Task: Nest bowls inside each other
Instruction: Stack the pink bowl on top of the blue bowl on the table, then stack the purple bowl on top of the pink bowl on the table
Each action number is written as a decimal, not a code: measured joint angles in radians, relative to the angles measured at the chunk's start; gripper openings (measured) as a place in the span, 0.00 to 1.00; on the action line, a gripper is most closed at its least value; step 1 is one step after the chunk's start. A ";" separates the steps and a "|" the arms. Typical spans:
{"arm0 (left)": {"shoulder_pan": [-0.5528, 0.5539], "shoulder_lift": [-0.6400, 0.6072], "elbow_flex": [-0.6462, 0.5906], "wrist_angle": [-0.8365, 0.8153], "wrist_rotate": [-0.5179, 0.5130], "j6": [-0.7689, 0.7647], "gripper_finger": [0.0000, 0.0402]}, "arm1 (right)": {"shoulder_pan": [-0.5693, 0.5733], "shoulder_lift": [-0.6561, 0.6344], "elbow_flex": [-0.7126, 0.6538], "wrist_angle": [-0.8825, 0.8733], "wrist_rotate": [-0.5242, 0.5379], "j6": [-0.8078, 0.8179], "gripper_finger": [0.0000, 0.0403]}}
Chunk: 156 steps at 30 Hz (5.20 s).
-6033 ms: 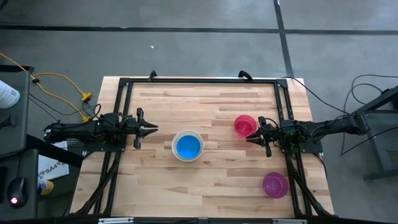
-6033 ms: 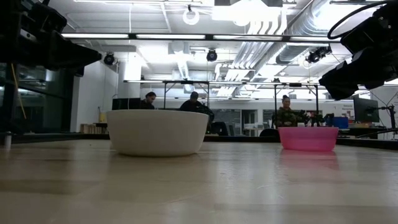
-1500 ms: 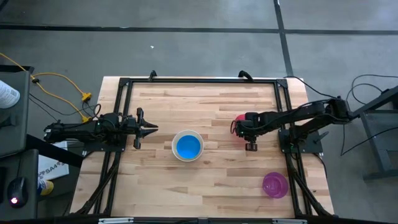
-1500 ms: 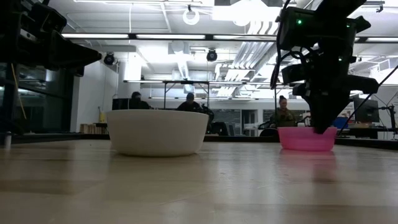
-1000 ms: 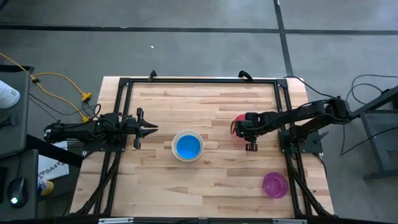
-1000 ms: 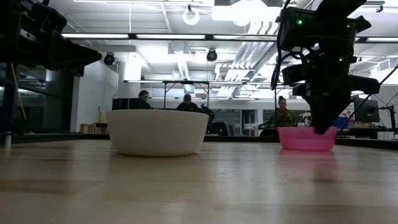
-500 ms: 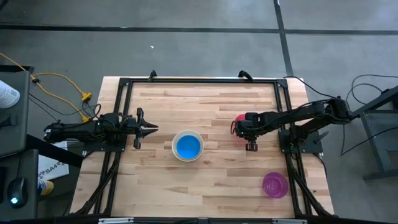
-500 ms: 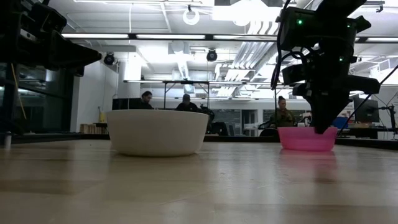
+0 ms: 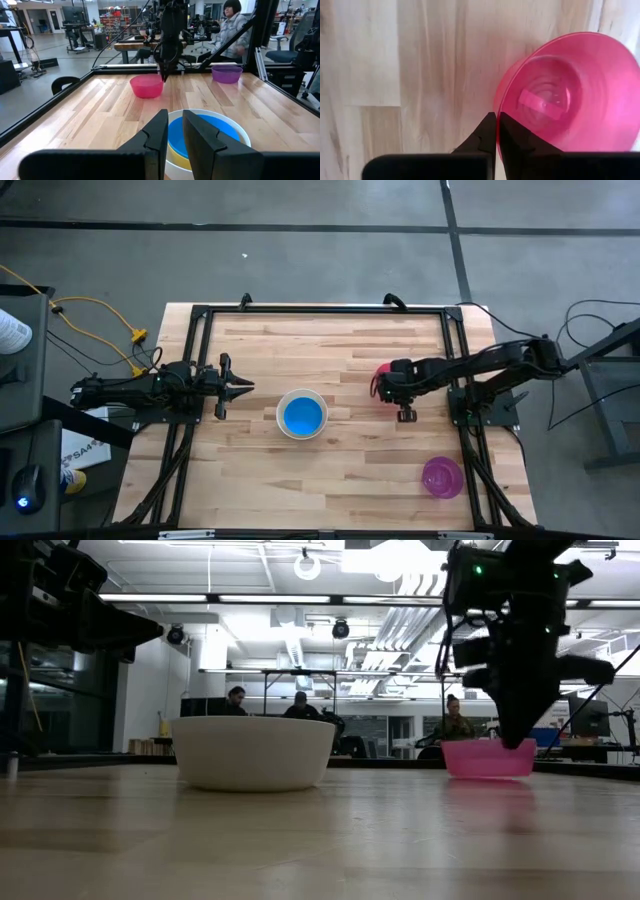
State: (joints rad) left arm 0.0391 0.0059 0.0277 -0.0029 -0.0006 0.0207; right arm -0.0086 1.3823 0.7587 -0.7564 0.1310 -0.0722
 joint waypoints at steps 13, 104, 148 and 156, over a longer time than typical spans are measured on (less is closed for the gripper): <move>0.000 0.000 0.000 0.000 0.000 0.000 0.15 | 0.047 0.076 0.265 -0.068 0.000 -0.214 0.01; 0.000 0.000 0.000 0.000 0.000 0.000 0.15 | 0.178 0.738 1.043 -0.123 -0.110 -0.737 0.07; 0.000 0.000 0.000 0.000 0.000 0.000 0.15 | 0.210 0.748 1.043 -0.085 -0.170 -0.639 0.17; 0.000 0.000 0.000 0.000 0.000 0.000 0.15 | 0.205 0.748 1.043 -0.063 -0.157 -0.687 0.17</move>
State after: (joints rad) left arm 0.0388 0.0061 0.0277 -0.0029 -0.0006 0.0207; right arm 0.1965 2.1300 1.8015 -0.8194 -0.0261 -0.7594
